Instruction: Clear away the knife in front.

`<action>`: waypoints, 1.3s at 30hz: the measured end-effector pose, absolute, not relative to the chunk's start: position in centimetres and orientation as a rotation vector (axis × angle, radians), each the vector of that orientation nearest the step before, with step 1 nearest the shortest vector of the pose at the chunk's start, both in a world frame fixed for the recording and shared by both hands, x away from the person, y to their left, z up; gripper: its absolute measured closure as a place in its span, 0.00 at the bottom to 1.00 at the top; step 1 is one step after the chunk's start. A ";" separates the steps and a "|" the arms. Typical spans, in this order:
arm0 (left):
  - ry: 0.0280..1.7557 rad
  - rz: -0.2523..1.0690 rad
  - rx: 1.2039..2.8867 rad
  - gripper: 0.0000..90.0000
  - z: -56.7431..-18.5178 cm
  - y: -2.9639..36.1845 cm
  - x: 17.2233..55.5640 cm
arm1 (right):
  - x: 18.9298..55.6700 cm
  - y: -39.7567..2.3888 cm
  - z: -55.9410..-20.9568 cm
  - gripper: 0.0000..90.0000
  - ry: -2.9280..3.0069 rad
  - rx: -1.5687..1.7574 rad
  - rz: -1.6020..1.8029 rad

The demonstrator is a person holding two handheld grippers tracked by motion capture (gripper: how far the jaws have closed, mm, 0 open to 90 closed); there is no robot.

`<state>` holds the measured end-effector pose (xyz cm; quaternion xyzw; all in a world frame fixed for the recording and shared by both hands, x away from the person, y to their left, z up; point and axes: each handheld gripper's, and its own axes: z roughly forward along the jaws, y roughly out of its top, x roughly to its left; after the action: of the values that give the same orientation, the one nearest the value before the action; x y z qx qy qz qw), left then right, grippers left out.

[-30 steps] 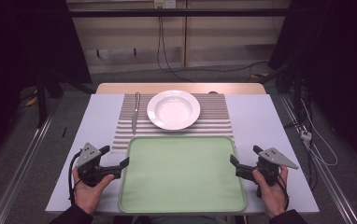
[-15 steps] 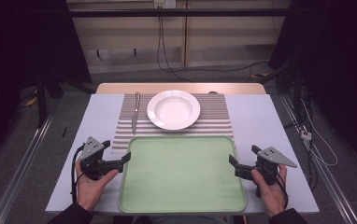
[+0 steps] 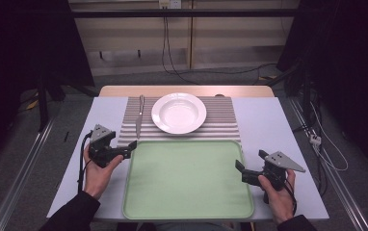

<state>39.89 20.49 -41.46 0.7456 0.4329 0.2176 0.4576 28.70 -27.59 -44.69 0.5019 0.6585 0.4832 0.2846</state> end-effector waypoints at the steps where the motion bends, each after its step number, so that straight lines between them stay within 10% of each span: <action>1: 1.071 0.536 1.838 0.09 -41.5 20.4 40.3 | 28.7 -27.6 -44.7 0.04 1.762 1.342 1.293; 39: 1.236 0.574 1.976 0.23 -42.5 17.7 54.9 | 28.8 -27.7 -44.9 0.05 1.778 1.360 1.318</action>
<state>54.85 17.73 -42.55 0.7672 0.4802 0.2227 0.3622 28.81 -27.68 -44.89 0.5043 0.6594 0.4887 0.2686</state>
